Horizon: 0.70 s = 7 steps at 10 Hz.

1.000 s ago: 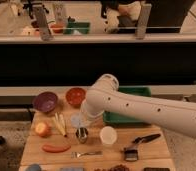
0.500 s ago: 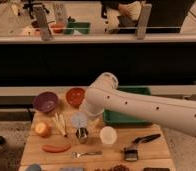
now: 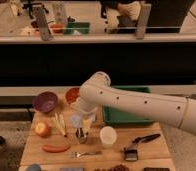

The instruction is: Place banana in paper cup

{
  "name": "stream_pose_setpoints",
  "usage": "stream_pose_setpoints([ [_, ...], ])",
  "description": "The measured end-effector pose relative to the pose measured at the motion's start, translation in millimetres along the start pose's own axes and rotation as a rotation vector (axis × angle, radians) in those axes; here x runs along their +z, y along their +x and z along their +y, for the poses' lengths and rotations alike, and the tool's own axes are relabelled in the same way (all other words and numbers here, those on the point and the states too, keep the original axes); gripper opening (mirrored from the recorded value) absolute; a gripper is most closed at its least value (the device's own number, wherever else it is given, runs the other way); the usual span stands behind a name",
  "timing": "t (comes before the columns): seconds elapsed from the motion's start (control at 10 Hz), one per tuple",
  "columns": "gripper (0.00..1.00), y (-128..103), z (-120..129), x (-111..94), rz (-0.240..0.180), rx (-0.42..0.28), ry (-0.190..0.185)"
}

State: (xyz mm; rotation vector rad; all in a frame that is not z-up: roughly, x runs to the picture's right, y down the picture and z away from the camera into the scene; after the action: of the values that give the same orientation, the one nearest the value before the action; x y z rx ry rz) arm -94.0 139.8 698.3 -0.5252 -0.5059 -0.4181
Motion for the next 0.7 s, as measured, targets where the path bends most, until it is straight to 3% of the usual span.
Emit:
stream_pose_setpoints([
  [0.4,0.8,-42.7,-22.2,54.5,-0.04,-0.028,-0.031],
  [0.7,0.8,-71.7,-40.5,74.1,-0.011,0.012,-0.04],
])
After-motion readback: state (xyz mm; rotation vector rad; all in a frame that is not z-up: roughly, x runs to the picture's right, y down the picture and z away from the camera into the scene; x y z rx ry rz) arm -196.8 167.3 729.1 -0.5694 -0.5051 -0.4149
